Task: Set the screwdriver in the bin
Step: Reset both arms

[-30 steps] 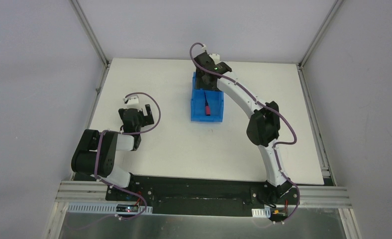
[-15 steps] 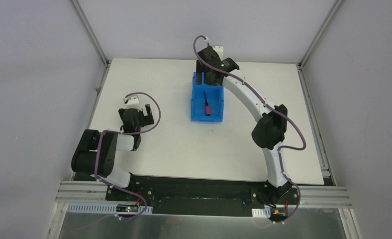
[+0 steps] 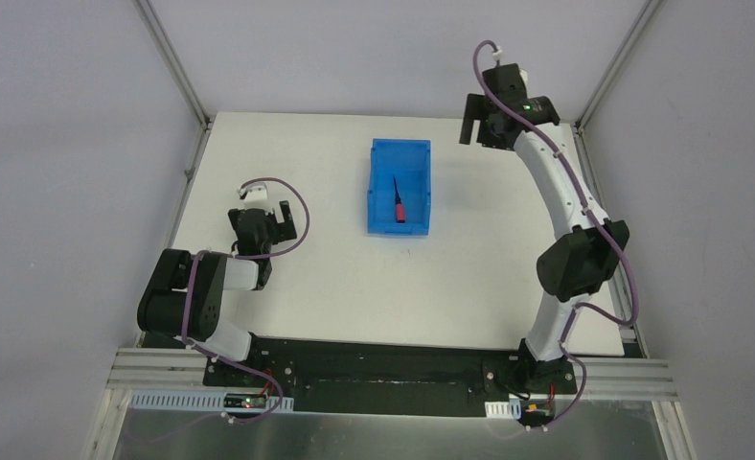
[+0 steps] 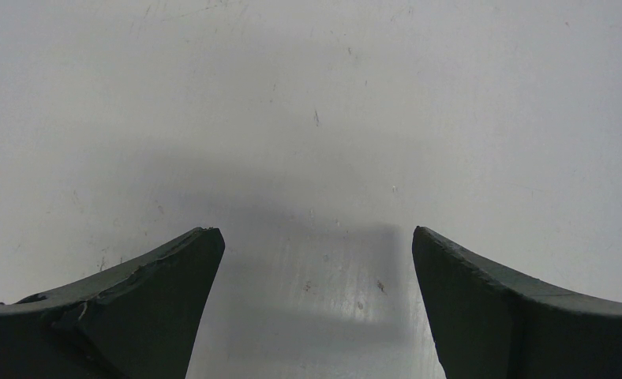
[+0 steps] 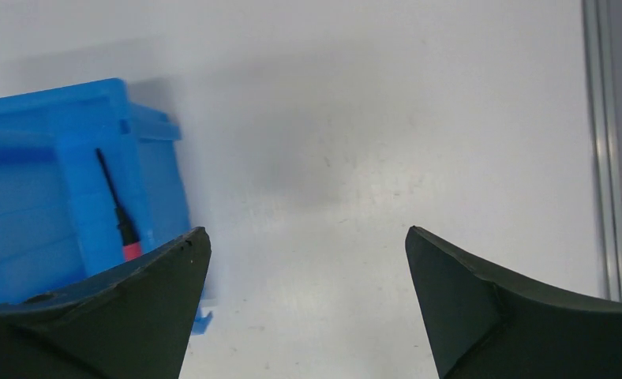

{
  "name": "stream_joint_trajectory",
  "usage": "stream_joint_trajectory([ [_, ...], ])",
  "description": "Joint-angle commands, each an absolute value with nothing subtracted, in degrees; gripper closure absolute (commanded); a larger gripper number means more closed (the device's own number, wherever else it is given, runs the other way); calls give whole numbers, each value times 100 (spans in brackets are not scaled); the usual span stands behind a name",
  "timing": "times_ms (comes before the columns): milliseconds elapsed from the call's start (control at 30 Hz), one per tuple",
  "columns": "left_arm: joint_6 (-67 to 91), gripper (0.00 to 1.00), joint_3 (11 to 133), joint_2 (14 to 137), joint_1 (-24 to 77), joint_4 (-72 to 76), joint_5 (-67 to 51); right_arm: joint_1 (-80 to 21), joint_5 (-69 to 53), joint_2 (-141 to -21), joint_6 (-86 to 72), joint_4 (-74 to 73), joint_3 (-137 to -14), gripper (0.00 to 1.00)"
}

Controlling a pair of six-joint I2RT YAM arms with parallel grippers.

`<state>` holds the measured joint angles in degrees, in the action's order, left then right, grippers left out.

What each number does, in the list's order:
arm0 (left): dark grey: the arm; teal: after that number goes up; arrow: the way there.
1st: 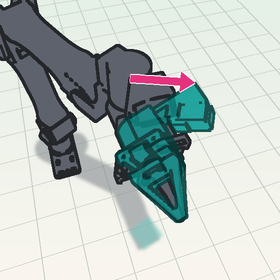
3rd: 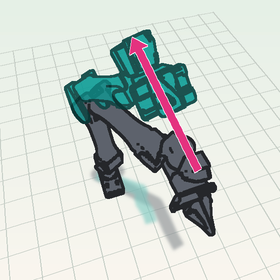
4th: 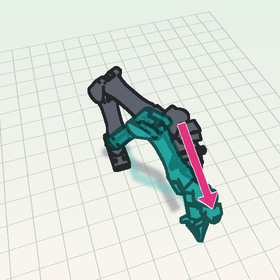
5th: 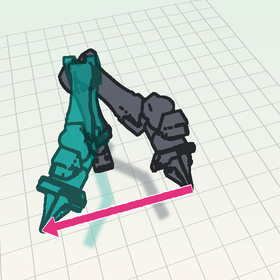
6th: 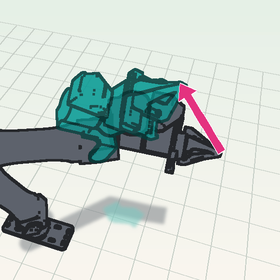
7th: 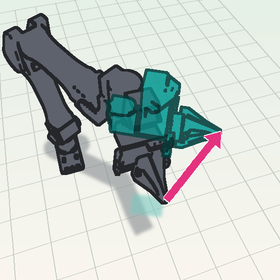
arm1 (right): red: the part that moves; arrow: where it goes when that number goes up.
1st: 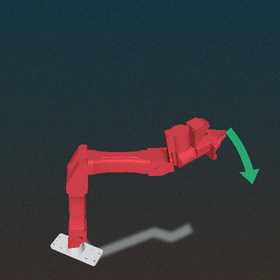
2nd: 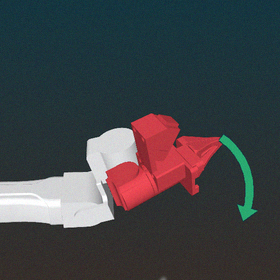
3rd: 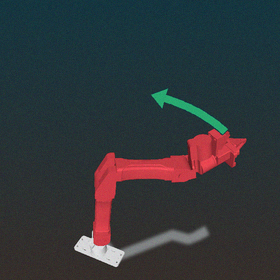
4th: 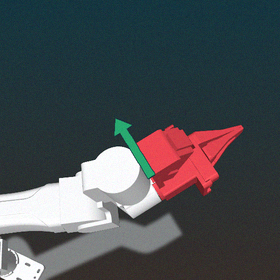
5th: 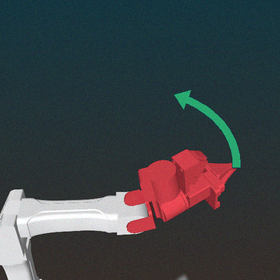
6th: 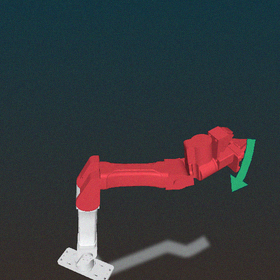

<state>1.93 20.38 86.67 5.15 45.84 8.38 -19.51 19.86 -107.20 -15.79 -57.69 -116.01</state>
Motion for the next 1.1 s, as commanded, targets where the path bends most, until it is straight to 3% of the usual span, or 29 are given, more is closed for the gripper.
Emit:
stream_joint_trajectory([
  [0, 158, 1, 2128, 8622, 483, 4728, 782, -1288, 1588, -10179, -1154, -5745, -11230, 1],
  [433, 158, 1, 2127, 8622, 483, 4729, 782, 195, 608, -9849, -575, -5246, -10169, 2],
  [1067, 158, 1, 2129, 8622, 482, 4729, 782, 299, 687, -9954, -343, -5054, -9941, 2],
])
